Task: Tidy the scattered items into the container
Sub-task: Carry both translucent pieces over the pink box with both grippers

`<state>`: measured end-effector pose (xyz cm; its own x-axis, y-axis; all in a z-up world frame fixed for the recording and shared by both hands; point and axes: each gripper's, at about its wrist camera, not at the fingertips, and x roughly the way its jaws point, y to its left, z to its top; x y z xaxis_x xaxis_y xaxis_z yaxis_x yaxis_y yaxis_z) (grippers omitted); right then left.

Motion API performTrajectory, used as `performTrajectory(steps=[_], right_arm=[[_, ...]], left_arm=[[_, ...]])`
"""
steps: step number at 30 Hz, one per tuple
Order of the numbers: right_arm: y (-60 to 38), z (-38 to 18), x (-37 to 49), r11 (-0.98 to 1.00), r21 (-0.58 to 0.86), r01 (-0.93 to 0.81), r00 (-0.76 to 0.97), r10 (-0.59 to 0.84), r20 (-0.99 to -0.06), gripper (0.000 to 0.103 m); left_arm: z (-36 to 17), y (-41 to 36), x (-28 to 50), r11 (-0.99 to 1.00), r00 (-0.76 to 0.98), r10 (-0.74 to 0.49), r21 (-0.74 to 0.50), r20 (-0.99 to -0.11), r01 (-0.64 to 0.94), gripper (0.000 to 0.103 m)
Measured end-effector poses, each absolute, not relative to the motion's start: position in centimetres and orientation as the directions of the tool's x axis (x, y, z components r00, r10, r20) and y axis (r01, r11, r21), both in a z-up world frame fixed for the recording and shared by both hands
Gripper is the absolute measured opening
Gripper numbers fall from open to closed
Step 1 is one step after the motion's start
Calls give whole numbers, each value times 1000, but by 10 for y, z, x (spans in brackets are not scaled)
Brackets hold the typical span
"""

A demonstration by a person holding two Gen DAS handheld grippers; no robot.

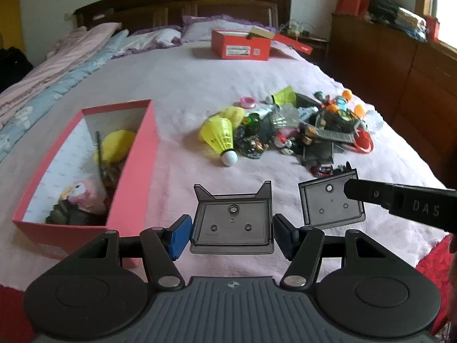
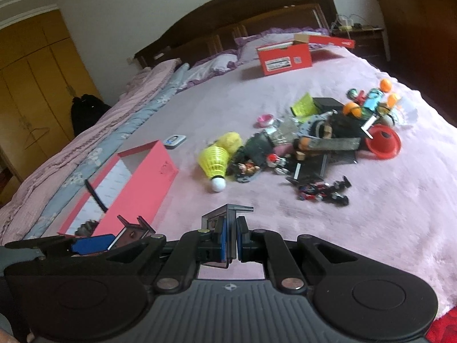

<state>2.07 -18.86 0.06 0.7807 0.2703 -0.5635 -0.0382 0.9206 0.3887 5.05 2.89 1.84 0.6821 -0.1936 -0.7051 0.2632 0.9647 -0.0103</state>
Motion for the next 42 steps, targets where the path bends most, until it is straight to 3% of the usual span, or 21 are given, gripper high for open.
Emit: performTrajectory(steps=[27,42], right_arm=[[-79,65,25,901,325,-288,757,422,-499,8],[-8,103,76,867,275,-416,740,498,-451,8]], left_arm=[[54,135,34,999,755,-27,-32,-656,9,62],[57,174,69,997,760,30,-39,-649,-73,62]])
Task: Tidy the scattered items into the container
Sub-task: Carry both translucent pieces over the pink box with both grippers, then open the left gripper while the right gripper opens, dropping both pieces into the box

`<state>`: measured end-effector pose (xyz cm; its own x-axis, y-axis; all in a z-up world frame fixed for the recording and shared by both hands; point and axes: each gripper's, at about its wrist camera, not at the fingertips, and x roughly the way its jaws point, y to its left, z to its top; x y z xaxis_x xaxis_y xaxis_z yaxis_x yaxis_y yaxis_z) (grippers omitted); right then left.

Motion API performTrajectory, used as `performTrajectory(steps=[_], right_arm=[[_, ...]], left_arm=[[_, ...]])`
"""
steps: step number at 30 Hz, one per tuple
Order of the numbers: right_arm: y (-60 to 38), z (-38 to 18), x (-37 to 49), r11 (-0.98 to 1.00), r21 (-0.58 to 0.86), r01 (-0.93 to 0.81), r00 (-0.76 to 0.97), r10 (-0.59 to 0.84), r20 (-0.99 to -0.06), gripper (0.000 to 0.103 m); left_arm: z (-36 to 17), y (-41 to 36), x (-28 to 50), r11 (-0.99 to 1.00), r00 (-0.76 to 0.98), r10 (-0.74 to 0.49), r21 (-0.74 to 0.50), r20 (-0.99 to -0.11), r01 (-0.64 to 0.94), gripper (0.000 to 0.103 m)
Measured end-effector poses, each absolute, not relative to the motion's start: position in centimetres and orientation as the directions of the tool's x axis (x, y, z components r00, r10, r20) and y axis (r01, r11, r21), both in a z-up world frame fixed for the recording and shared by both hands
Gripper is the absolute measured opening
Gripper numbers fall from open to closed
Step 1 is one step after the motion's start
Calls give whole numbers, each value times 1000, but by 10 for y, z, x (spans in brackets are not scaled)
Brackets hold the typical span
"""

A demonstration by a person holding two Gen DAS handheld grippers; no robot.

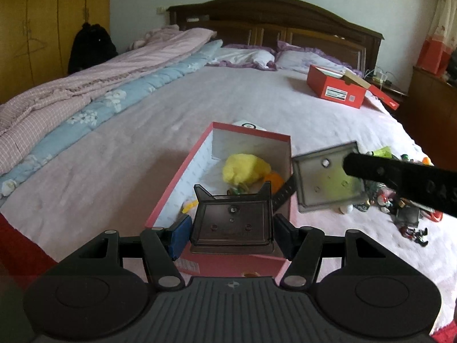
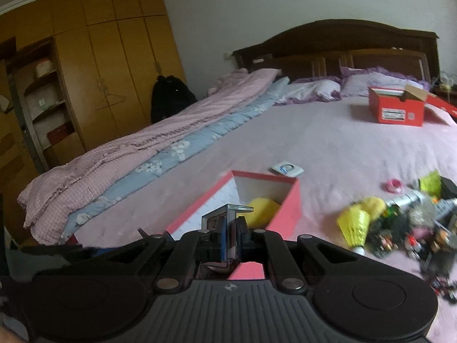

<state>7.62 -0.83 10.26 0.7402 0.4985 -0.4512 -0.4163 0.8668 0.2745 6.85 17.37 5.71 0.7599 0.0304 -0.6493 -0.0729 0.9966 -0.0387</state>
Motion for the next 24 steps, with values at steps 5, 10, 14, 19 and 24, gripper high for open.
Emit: performTrajectory(steps=[5,10,14,19,24], right_arm=[[12,103,102,864,246,-438,728,502,-467,8],[31,93,131,868,210,-450,710,490,-506,8],[44,84,153,871,195,-451,695,480,-535,8],[58,74,168,869,170,-465,684,475,-554,8],[67,64,177,864,171,-475,669,480,-567,9]], left_arm=[[45,178,84,996,737,38,-35,-674,-84,62],[31,186,100,994,714,36,-50,-699,-99,62],[20,194,114,992,696,38,-55,-717,-110,56],[13,200,124,991,687,29,-71,-726,-117,56],[13,202,125,989,687,31,-76,-726,-125,58]])
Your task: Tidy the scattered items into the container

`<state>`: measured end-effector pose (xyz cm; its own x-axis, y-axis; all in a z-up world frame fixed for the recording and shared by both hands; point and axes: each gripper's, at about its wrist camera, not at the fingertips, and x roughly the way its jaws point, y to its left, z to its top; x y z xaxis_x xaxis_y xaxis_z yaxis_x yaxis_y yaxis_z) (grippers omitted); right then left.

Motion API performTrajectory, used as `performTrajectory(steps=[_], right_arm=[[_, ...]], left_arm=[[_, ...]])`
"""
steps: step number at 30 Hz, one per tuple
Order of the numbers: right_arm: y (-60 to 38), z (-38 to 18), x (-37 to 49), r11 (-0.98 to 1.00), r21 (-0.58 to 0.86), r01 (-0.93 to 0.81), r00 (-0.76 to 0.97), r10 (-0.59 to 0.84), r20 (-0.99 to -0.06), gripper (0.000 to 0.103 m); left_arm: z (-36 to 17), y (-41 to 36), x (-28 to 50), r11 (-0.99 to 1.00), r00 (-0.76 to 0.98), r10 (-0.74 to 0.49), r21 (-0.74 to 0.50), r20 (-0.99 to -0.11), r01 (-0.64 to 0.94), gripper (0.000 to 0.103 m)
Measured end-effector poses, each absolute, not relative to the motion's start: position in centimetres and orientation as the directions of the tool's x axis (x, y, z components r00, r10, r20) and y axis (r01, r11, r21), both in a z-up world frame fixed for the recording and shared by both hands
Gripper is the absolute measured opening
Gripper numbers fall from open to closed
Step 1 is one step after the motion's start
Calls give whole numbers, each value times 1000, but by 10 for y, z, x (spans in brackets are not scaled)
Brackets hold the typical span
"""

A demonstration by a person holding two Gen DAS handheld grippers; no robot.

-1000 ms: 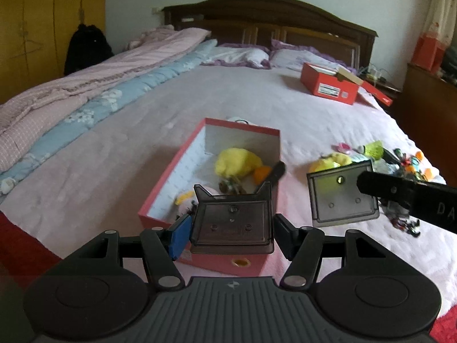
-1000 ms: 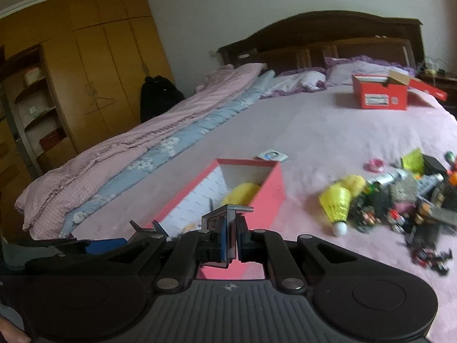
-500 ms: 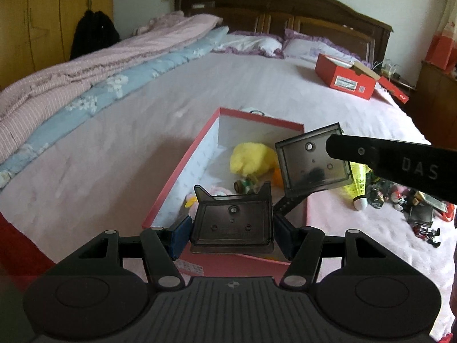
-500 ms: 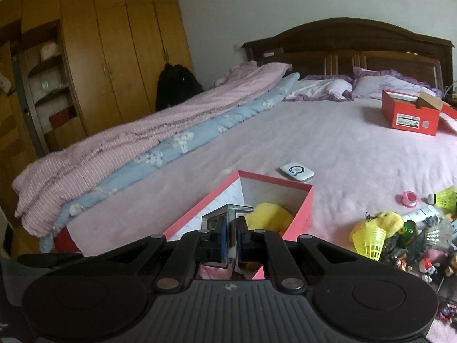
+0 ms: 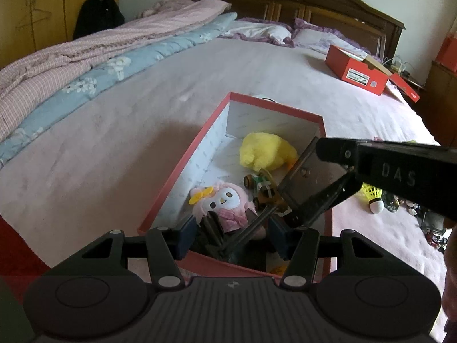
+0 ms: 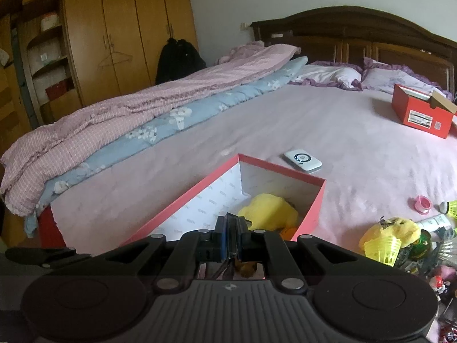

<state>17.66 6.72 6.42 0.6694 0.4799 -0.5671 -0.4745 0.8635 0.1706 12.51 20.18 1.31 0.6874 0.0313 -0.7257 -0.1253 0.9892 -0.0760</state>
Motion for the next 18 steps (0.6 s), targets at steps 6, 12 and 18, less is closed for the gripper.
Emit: performTrajectory(steps=[6,12,18], right_arm=[[60,64,173,866,215,-451,678,489,-548,43],[38,72,159,871,244,-426,697,488,-526,50],[1,71,124,892,258,-371,715,452,-534,60]], left_arm=[[16,203,120,986,683,27,-94,-730,-139,66],[26,193,108,988,691,20,-92,-723,-125,75],[39,169,91,992,702,8,-83,-712,-95,85]])
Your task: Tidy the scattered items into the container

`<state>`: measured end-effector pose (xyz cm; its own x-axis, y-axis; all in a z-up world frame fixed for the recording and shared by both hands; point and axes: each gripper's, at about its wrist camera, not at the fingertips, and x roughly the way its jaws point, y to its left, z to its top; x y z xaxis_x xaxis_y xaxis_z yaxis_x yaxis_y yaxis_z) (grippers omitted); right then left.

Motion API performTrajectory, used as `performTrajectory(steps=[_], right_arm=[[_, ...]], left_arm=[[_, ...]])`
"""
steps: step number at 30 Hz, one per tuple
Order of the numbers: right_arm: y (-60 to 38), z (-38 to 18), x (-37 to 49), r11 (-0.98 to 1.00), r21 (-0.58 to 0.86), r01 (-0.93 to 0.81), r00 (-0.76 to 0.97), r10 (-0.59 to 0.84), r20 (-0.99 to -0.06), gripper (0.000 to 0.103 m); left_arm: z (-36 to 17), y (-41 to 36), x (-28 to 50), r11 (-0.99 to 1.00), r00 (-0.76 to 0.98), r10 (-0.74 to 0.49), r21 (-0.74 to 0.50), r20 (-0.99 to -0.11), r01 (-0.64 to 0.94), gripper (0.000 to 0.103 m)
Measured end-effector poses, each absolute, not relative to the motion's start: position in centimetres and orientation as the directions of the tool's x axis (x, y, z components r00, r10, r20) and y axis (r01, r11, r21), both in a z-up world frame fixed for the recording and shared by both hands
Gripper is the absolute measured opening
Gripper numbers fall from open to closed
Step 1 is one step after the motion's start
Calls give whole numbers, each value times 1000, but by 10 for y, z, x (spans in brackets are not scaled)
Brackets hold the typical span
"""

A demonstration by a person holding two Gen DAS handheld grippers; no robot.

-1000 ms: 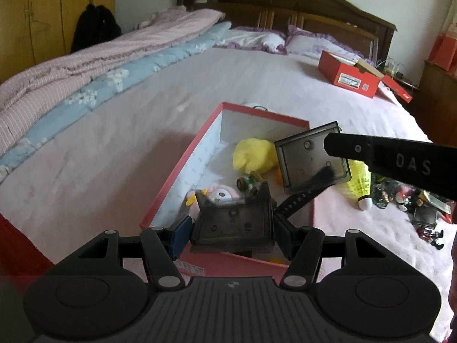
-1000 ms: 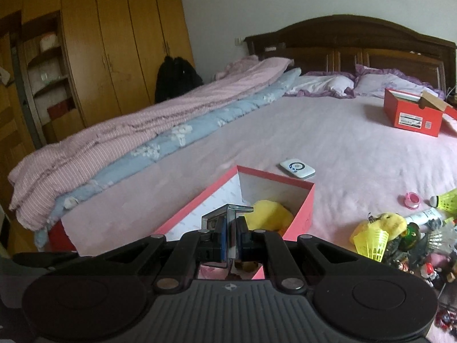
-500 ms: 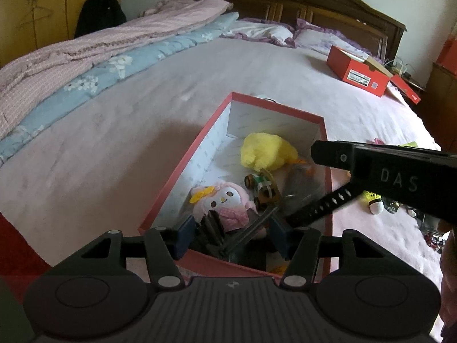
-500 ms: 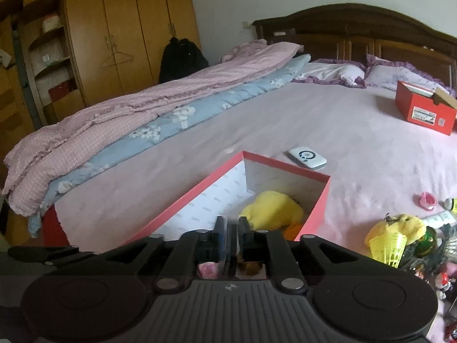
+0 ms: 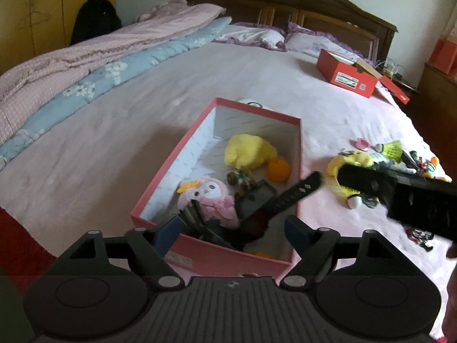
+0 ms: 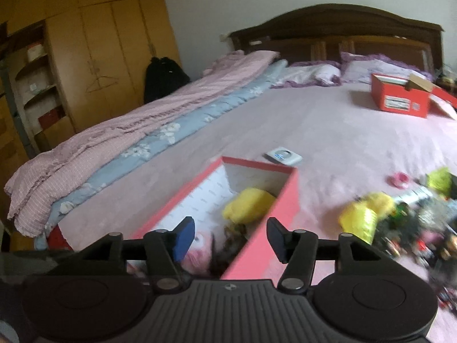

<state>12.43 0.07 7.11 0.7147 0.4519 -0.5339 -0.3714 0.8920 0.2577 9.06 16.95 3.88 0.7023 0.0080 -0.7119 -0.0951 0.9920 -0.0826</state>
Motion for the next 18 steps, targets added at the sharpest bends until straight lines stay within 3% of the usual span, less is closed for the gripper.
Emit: performTrajectory(steps=[9,11,18], right_arm=[[-75,55,64,926,306,-222,741,364,-565,67],[-92,50,52,937,298,-181,753,327,-571,71],[-145,25,21,951,306,-54,763,236,-601,74]], left_arm=[[36,106,61,998,684,-59,-61,-727,21,95],[33,92,55,998,678,-69,-52,-731,46,96],[27,55,42,995,663,-76,-10,-744,102,99]])
